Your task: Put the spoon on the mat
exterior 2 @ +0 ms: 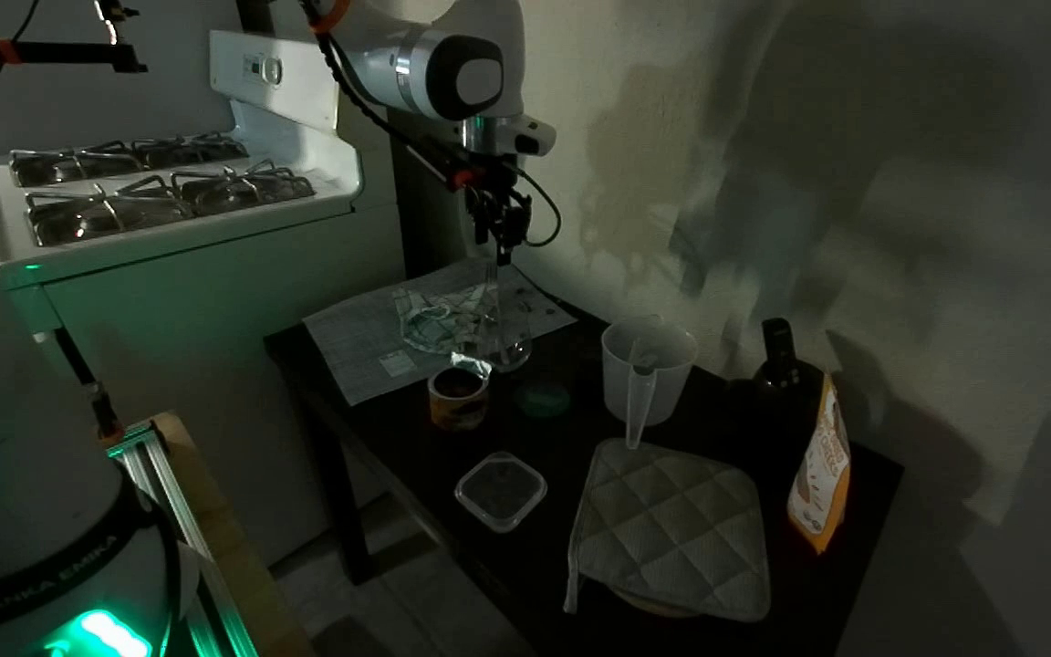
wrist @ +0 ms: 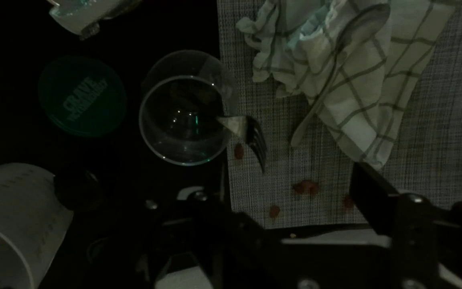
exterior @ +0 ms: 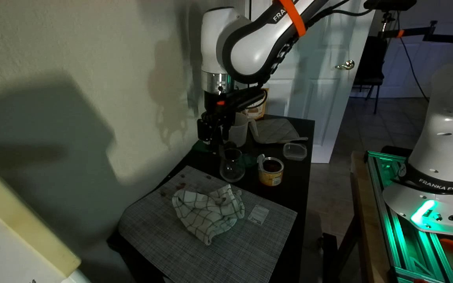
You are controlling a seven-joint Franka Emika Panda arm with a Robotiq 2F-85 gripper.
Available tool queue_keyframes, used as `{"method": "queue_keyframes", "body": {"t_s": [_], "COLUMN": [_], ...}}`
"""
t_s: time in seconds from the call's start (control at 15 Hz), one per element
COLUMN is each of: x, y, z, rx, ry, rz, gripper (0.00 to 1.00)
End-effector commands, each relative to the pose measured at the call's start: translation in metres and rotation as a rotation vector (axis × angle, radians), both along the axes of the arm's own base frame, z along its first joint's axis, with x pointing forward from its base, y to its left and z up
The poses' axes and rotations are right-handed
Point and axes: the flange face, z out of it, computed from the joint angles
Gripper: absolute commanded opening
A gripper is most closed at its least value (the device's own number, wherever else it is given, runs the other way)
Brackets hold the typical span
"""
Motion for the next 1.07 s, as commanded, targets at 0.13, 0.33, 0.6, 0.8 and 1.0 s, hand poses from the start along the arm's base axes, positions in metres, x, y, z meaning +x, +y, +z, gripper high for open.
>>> {"method": "queue_keyframes", "body": {"t_s": [0.13, 0.33, 0.6, 0.8, 1.0], "x": [0.009, 0.01, 0.008, 0.004, 0.0], "y": [0.003, 0.003, 0.0, -0.01, -0.022], "z": [-0.015, -0.018, -0.017, -0.003, 0.016], "rx": [0.018, 0.013, -0.007, -0.023, -0.03], "ry": [0.016, 0.023, 0.046, 0.064, 0.053], "rz": [0.038, 0.044, 0.043, 0.032, 0.017], "gripper": [0.37, 0.15, 0.0, 0.0, 0.01]}}
